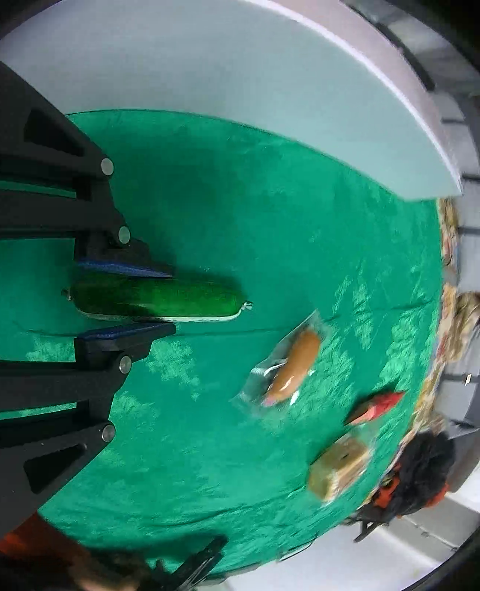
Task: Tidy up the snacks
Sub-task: 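Hold the green stick with the left gripper while the right gripper moves toward the red packet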
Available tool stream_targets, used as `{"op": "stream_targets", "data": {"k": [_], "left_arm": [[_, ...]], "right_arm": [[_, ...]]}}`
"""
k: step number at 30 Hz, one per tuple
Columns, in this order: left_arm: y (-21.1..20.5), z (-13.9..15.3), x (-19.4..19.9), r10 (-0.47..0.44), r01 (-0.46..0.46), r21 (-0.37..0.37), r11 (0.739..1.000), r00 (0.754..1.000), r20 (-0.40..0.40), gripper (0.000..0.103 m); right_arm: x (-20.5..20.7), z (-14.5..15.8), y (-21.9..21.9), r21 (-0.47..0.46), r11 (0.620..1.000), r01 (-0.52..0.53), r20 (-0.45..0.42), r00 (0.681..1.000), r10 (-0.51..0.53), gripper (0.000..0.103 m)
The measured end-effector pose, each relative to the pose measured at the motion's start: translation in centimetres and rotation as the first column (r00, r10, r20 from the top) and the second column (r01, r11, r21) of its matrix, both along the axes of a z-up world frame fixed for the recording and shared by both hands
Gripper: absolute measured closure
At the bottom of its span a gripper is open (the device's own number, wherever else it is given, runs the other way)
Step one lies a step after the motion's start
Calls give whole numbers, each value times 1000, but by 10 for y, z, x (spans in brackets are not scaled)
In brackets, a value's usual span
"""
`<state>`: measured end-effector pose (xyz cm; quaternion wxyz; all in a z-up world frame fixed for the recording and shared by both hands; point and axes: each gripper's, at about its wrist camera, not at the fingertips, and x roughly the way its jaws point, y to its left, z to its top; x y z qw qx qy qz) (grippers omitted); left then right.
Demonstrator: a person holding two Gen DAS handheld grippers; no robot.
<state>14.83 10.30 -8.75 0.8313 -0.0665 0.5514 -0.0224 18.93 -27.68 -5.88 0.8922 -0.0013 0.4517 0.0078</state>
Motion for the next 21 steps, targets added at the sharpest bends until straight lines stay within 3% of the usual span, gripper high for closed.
{"op": "stream_targets", "data": {"k": [2, 6, 9, 11, 13, 21], "left_arm": [[2, -1, 1, 39, -39, 8, 999, 999, 25, 77], [3, -4, 3, 49, -50, 16, 999, 998, 44, 40], [-4, -8, 5, 18, -24, 77, 997, 997, 74, 38], [-5, -11, 1, 2, -14, 123, 992, 996, 92, 31], [5, -13, -4, 30, -43, 114, 993, 994, 110, 18], [23, -21, -11, 88, -113, 129, 985, 979, 185, 1]], "right_arm": [[0, 0, 0, 0, 1000, 0, 0, 1000, 0, 16], [0, 0, 0, 0, 1000, 0, 0, 1000, 0, 16], [0, 0, 0, 0, 1000, 0, 0, 1000, 0, 16], [0, 0, 0, 0, 1000, 0, 0, 1000, 0, 16], [0, 0, 0, 0, 1000, 0, 0, 1000, 0, 16], [0, 0, 0, 0, 1000, 0, 0, 1000, 0, 16]]}}
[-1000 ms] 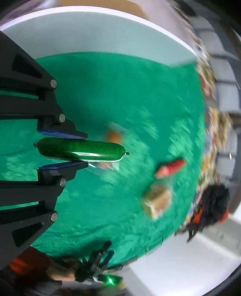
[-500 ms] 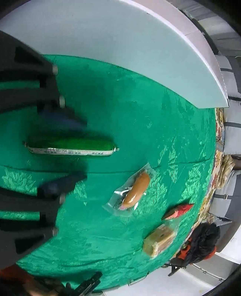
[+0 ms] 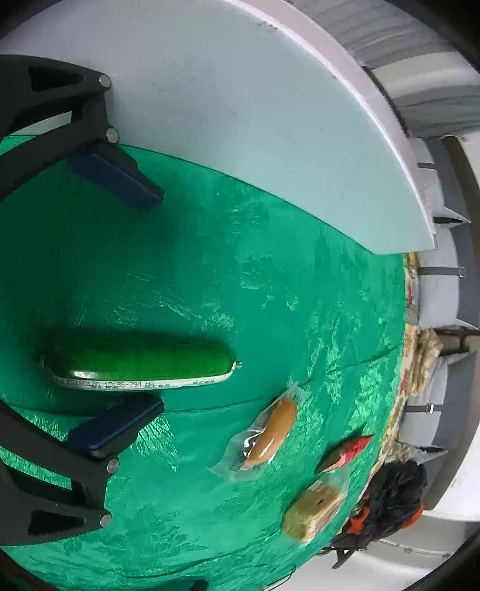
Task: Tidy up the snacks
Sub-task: 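Hold the green stick with the left gripper while the right gripper moves toward the red packet, then close the right gripper on the red packet and lift it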
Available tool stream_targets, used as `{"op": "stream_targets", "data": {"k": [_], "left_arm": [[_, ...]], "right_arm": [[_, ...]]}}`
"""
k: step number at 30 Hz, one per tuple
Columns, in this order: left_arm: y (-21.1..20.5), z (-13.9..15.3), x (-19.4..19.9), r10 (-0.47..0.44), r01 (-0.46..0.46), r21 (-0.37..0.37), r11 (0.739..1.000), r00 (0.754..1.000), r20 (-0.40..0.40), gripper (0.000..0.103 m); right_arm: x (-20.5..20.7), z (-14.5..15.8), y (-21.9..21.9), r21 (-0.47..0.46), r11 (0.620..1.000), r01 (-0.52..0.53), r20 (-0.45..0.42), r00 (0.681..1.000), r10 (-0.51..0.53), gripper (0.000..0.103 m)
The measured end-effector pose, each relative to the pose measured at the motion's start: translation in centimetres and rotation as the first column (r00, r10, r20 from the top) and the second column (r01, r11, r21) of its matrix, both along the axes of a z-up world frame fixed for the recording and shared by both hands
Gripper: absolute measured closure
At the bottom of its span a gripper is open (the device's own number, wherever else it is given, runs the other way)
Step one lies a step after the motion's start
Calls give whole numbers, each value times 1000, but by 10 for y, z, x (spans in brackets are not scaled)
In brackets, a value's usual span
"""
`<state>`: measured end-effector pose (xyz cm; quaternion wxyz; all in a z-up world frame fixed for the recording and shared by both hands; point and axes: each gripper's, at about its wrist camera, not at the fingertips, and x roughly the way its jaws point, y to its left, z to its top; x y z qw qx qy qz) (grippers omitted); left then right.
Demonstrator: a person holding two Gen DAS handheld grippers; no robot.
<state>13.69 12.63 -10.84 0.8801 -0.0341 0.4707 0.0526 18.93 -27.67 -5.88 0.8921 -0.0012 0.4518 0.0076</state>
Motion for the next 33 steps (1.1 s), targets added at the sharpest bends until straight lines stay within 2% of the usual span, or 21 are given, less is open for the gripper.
{"op": "stream_targets", "data": {"k": [7, 30, 31, 33], "left_arm": [[0, -1, -4, 3, -3, 2, 1000, 999, 34, 0], [-1, -1, -5, 4, -4, 0, 1000, 999, 36, 0], [-1, -1, -5, 4, -4, 0, 1000, 999, 36, 0], [-1, -1, -5, 4, -4, 0, 1000, 999, 36, 0]], "right_arm": [[0, 0, 0, 0, 1000, 0, 0, 1000, 0, 16], [1, 1, -1, -4, 1000, 1, -7, 1000, -1, 16], [5, 4, 0, -10, 1000, 2, -27, 1000, -2, 16], [13, 22, 6, 13, 1000, -4, 12, 1000, 4, 16]]}}
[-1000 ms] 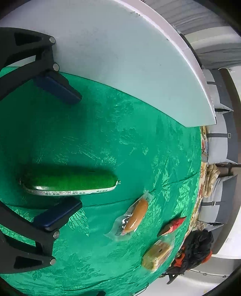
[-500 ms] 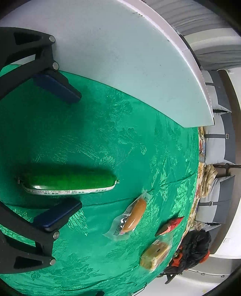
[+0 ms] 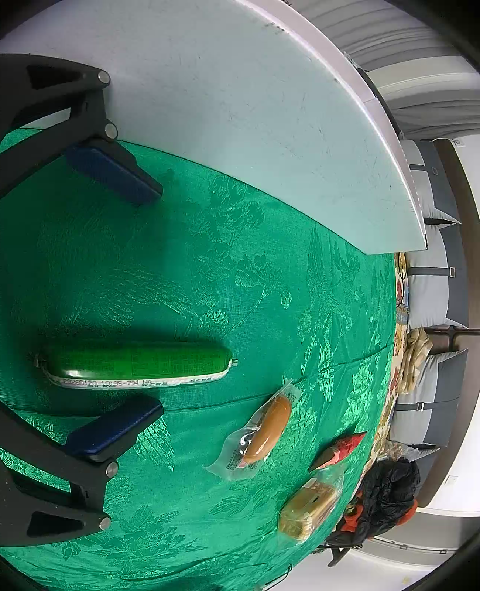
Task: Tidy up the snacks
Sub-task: 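Close the right gripper on the red packet and lift it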
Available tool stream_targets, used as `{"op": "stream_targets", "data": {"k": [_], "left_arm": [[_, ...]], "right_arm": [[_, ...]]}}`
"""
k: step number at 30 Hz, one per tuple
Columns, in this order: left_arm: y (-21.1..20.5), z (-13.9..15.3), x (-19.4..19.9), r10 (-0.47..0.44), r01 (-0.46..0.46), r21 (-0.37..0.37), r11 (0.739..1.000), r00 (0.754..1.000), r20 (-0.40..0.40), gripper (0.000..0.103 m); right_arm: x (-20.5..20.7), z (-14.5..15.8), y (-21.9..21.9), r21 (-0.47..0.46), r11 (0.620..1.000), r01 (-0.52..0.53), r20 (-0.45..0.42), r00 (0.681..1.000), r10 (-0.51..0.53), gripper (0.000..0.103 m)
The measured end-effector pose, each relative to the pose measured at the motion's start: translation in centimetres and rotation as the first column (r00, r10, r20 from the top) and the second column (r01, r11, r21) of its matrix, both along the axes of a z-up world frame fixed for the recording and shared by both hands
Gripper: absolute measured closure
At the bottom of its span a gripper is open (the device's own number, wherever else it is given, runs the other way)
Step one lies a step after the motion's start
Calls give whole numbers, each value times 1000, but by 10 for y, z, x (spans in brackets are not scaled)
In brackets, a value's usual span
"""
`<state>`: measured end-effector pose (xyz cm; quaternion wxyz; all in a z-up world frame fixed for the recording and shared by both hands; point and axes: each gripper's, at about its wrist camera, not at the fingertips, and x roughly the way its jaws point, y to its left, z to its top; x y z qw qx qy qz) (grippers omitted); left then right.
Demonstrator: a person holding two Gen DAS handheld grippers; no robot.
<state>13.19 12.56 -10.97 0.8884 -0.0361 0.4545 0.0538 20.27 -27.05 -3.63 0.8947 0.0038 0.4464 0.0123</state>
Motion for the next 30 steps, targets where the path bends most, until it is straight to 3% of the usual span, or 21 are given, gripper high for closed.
{"op": "stream_targets", "data": {"k": [3, 7, 9, 13, 16, 18, 20, 24, 30], "left_arm": [[0, 0, 0, 0, 0, 0, 1000, 1000, 0, 0], [0, 0, 0, 0, 0, 0, 1000, 1000, 0, 0], [0, 0, 0, 1, -1, 0, 1000, 1000, 0, 0], [0, 0, 0, 0, 0, 0, 1000, 1000, 0, 0], [0, 0, 0, 1, -1, -1, 1000, 1000, 0, 0], [0, 0, 0, 1, -1, -1, 1000, 1000, 0, 0], [0, 0, 0, 0, 0, -1, 1000, 1000, 0, 0], [0, 0, 0, 1, -1, -1, 1000, 1000, 0, 0], [0, -1, 0, 1, -1, -2, 1000, 1000, 1, 0]], "right_arm": [[31, 48, 28, 78, 995, -58, 96, 994, 51, 16], [114, 85, 96, 189, 960, -207, 42, 978, 203, 16], [150, 79, 133, 178, 952, -248, -28, 966, 257, 16], [200, 37, 193, 114, 954, -277, -188, 937, 294, 19], [214, 4, 219, 42, 955, -295, -294, 909, 294, 27], [220, -9, 230, -2, 951, -311, -352, 890, 290, 46], [221, -18, 230, -9, 952, -306, -389, 878, 279, 77], [211, -10, 223, 37, 960, -279, -367, 889, 273, 79], [170, 39, 224, 175, 931, -321, -217, 910, 354, 79]]}}
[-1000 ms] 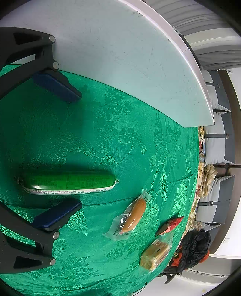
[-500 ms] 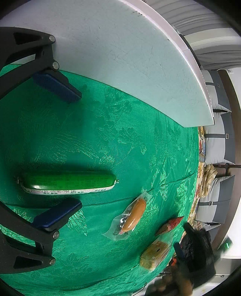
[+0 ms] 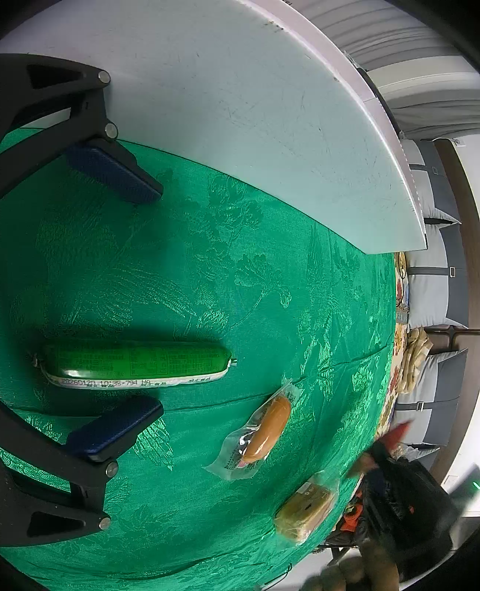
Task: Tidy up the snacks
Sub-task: 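Close the right gripper on the red packet and lift it, then carry the green stick and red packet into the white box and open both grippers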
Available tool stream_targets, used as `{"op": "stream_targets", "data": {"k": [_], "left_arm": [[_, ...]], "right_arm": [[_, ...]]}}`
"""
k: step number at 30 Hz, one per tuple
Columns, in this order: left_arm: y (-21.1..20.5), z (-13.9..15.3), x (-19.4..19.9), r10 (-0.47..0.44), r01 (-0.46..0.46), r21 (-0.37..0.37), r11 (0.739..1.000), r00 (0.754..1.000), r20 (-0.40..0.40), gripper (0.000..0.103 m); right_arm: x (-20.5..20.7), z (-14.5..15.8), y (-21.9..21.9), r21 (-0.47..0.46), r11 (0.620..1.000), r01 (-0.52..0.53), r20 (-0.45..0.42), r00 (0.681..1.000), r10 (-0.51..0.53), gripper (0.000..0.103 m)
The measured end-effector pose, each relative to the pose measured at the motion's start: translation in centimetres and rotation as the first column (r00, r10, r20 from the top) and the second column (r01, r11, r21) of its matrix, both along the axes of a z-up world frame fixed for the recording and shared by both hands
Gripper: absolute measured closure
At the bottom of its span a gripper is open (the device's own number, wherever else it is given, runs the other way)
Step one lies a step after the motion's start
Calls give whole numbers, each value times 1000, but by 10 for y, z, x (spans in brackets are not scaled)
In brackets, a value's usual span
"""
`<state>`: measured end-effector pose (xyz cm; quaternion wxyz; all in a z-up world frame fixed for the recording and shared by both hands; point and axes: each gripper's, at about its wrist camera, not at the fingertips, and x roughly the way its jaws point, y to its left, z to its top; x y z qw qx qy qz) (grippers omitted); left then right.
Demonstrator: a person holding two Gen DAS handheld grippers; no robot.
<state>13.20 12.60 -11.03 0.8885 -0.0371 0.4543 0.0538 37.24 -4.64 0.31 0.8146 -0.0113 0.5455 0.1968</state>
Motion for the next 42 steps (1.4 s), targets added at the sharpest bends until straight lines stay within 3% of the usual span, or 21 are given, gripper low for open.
{"op": "stream_targets", "data": {"k": [7, 10, 13, 18, 20, 23, 24, 29, 34, 36, 39, 42], "left_arm": [[0, 0, 0, 0, 0, 0, 1000, 1000, 0, 0], [0, 0, 0, 0, 0, -1, 1000, 1000, 0, 0], [0, 0, 0, 0, 0, -1, 1000, 1000, 0, 0], [-2, 1, 1, -40, 40, -6, 999, 998, -38, 2], [-3, 6, -4, -47, 46, -14, 999, 997, -57, 16], [-7, 14, -11, -61, 59, -46, 997, 997, -50, 61], [-8, 17, -12, -76, 72, -70, 995, 996, -53, 81], [-1, 28, -26, -50, 41, -224, 974, 998, -33, 81], [19, 73, -55, 0, 21, -399, 917, 999, 52, 81], [33, 97, -67, 38, 8, -423, 906, 994, 100, 81], [74, 138, -88, 142, -58, -399, 915, 973, 183, 81], [120, 153, -100, 243, -165, -347, 923, 951, 193, 81]], "right_arm": [[-72, 36, -8, 115, 988, -106, 2, 994, 107, 79], [-111, 22, -28, 103, 987, -120, -23, 992, 123, 79], [-151, 0, -50, 20, 994, -112, -5, 994, 112, 79], [-195, -30, -98, 84, 996, 37, -55, 998, -32, 78], [-207, -31, -112, 119, 989, 86, -59, 995, -79, 78], [-219, -30, -128, 160, 979, 129, -64, 991, -120, 78], [-224, -28, -129, 168, 976, 136, -64, 990, -126, 78], [-238, -18, -131, 192, 971, 145, -44, 989, -139, 78], [-236, 11, -96, 200, 978, 56, 16, 998, -61, 78], [-235, 29, -70, 227, 974, -9, 47, 999, -1, 78], [-230, 64, -11, 294, 946, -135, 101, 989, 110, 78], [-229, 97, 60, 351, 894, -277, 138, 960, 243, 78]]}}
